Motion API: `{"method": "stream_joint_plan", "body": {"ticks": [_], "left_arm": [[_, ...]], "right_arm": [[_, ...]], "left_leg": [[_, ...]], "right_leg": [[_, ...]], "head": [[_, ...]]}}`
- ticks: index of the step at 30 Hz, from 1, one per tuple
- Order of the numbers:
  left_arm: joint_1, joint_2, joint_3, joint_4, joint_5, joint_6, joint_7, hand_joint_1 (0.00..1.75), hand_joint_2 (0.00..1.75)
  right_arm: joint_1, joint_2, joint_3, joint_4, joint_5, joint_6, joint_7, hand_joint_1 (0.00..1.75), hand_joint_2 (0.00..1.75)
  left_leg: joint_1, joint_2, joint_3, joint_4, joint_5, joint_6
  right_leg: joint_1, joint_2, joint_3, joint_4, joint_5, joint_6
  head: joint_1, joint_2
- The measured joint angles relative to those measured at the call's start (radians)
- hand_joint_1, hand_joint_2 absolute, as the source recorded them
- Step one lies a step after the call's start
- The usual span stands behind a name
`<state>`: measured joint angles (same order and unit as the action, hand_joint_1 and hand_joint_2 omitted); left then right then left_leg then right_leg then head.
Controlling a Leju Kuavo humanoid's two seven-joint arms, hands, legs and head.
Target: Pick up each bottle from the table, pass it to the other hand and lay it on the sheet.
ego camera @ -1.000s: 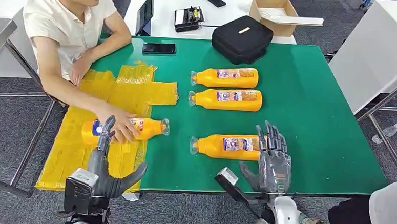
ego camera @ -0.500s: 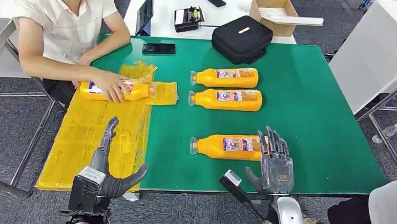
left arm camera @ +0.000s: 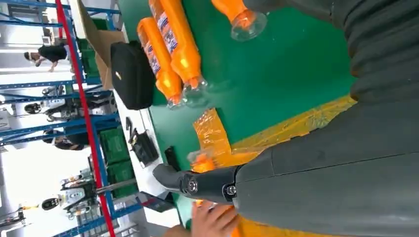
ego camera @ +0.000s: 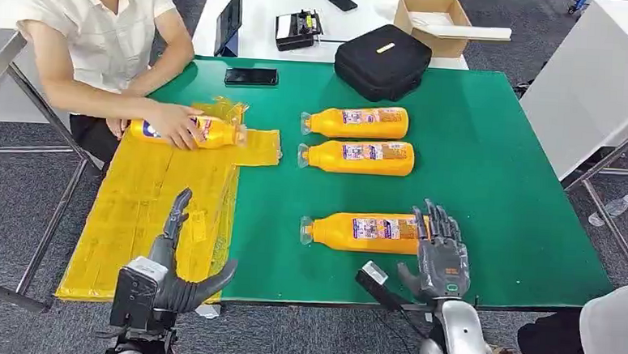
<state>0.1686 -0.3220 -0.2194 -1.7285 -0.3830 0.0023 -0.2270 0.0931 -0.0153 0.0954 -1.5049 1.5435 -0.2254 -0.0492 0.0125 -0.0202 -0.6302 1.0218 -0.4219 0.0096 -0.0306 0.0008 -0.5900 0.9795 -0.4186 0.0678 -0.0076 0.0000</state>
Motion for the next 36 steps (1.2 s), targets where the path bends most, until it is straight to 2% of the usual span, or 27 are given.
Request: {"method": "stream_joint_plan", "body": {"ticks": [5,9,22,36], "left_arm": [[-0.006,0.0,-0.015,0.015,0.005,-0.008,0.006,0.0,1.75],[-0.016,0.0,-0.031,0.03,-0.026,-0.008,0.006,0.0,1.75],[-0.059,0.006,-0.058,0.09,-0.015,-0.018,0.017,0.0,1.75],[-0.111,0.023,-0.122,0.204,0.041,-0.046,0.034,0.0,1.75]], "right_arm": [[-0.055,-0.003,-0.006,0.081,-0.01,0.014,-0.005,0.0,1.75],[-0.089,0.0,-0.019,0.153,-0.145,0.034,-0.08,0.0,1.75],[-0.15,0.005,-0.028,0.275,-0.18,0.044,-0.105,0.0,1.75],[-0.263,0.003,-0.044,0.438,-0.182,0.025,-0.094,0.0,1.75]], "left_leg": [[0.0,0.0,0.0,0.0,0.0,0.0],[0.0,0.0,0.0,0.0,0.0,0.0],[0.0,0.0,0.0,0.0,0.0,0.0],[0.0,0.0,0.0,0.0,0.0,0.0]], "right_leg": [[0.0,0.0,0.0,0.0,0.0,0.0],[0.0,0.0,0.0,0.0,0.0,0.0],[0.0,0.0,0.0,0.0,0.0,0.0],[0.0,0.0,0.0,0.0,0.0,0.0]], "head": [[0.0,0.0],[0.0,0.0],[-0.001,0.0],[-0.001,0.0]]}}
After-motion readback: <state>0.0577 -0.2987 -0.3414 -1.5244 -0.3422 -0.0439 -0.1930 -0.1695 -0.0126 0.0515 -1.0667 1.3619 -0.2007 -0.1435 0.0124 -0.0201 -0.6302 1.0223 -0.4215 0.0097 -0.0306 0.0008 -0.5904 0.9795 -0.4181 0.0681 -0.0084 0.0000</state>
